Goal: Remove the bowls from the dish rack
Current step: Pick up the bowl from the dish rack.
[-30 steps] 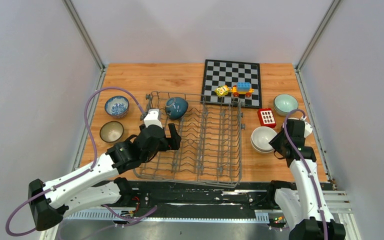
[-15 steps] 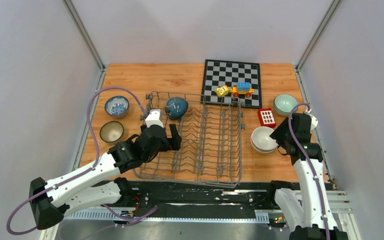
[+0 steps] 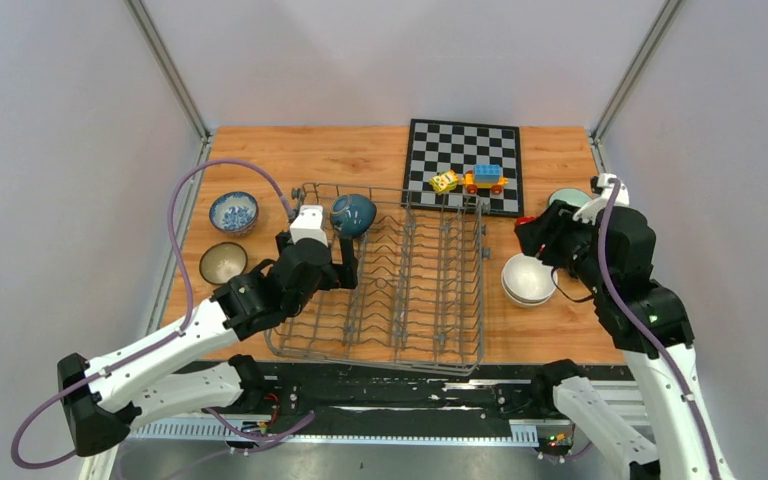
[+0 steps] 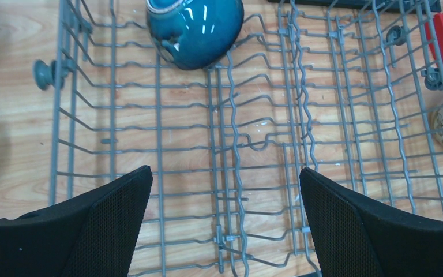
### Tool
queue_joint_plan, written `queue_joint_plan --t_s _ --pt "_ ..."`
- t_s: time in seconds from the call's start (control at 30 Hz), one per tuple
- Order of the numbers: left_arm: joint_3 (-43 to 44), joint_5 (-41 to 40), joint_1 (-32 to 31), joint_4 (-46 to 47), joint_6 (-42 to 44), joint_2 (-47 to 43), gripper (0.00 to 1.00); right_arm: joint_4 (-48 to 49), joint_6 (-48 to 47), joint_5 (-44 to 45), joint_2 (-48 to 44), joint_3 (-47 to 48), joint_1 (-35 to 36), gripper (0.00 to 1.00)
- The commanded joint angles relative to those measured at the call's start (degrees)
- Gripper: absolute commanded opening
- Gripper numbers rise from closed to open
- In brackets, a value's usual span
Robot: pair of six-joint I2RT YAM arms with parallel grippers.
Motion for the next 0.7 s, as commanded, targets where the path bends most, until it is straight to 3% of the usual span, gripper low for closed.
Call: queue_joint_plan --t_s 0.0,0.33,0.5,0.67 --pt "3.1 -4.7 -0.3 -2.7 5.1 1.5 1.0 1.6 -4.0 -3.9 2.0 2.7 9.4 0.53" --pt "5.2 -4.1 -0.2 -5.9 12.0 3.1 0.99 6.9 -7.6 7.0 12.6 5.8 33.0 0.55" --pt "1.7 2.1 -0.3 2.1 16.7 -1.1 0.97 14.6 -8.2 10.9 17.2 2.3 34.1 0.55" --pt "-3.6 5.9 -0.3 11.0 19.6 -6.4 0.97 30.6 -12.1 15.1 19.5 -5.0 33.9 0.56"
